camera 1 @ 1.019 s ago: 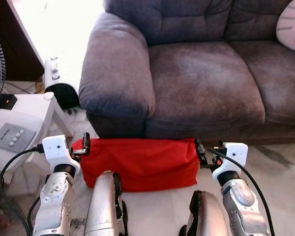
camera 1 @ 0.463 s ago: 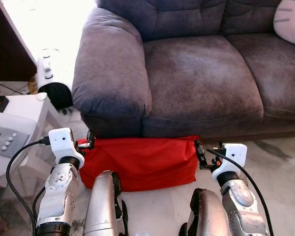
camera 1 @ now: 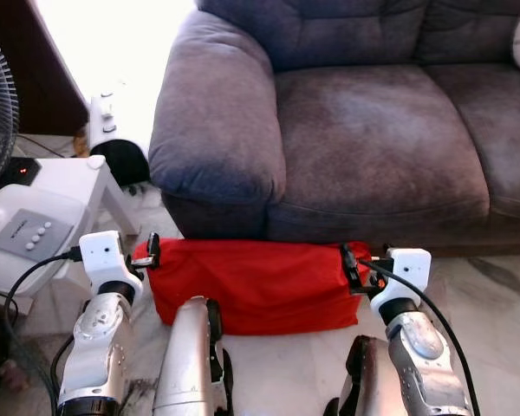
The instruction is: Move the pillow to the sofa from floor
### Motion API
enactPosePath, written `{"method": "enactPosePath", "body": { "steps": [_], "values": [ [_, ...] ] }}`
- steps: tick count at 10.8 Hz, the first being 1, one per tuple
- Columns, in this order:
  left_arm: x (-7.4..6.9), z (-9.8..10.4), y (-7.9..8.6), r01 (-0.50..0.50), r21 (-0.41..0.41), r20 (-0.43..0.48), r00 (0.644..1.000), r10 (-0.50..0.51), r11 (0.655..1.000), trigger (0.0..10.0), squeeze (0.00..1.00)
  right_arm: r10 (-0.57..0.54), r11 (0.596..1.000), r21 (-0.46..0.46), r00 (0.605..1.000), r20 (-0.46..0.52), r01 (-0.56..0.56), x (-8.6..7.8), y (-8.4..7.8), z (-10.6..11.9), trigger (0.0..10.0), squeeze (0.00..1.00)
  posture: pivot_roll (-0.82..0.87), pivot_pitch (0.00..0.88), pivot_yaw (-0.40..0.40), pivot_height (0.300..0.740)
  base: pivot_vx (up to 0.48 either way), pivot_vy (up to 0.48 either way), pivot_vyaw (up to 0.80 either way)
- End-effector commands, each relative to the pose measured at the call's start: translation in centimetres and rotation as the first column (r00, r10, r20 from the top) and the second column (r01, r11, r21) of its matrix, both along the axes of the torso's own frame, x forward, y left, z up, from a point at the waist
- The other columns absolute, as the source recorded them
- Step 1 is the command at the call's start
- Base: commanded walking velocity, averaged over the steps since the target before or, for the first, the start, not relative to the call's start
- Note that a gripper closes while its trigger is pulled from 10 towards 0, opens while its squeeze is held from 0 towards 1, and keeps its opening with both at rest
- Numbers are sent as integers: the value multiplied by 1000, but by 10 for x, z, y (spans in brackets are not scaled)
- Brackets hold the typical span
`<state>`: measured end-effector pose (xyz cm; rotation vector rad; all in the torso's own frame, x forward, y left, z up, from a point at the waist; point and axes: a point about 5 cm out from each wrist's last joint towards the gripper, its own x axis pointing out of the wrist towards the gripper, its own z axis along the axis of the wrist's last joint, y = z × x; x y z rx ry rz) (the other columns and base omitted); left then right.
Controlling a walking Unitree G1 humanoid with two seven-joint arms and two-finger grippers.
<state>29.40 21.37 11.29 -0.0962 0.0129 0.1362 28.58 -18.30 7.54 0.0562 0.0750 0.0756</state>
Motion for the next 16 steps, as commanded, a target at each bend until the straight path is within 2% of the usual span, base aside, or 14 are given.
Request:
{"method": "enactPosePath", "body": {
  "steps": [1, 6, 8, 13, 14, 15, 16],
  "values": [
    [-2, -3, 2, -13, 11, -17, 1000, 13, 1000, 10000, 0, -24, 1000, 18, 999, -27, 24, -5, -4, -8, 10000, 0, 114, 202, -2, 524, 251, 0, 0],
    [-1, -1, 1, -8, 16, -10, 1000, 8, 1000, 10000, 0, 4, 1000, -5, 1000, -12, -4, -5, 0, -7, 10000, 0, 118, 212, -1, 524, 289, 0, 0],
    [-1, -2, 1, -7, 16, -13, 1000, 8, 1000, 10000, 0, -23, 1000, 15, 999, -24, 24, -5, -4, -9, 10000, 0, 119, 216, 0, 524, 300, 0, 0],
    [-2, -3, 1, 0, 18, -18, 1000, 1, 1000, 10000, 0, -21, 1000, 5, 999, -48, 21, -9, -5, -14, 10000, 0, 117, 225, -2, 524, 0, 0, 0],
    [-3, -5, 3, -10, 5, -30, 999, 10, 1000, 10000, 0, -15, 1000, -3, 998, -65, 15, -11, -6, -16, 10000, 0, 115, 227, -2, 524, 0, 0, 0],
    [-5, -11, 6, -24, -34, -76, 997, 21, 999, 10000, 0, -18, 1000, -16, 991, -130, 16, -14, -9, -24, 10000, 0, 115, 230, -2, 524, 0, 0, 0],
    [-5, -23, 9, -18, 8, -180, 984, 20, 1000, 10000, 0, -38, 998, -48, 977, -210, 28, -16, -13, -33, 10000, 0, 115, 234, -4, 524, 0, 0, 0]
  ]
}}
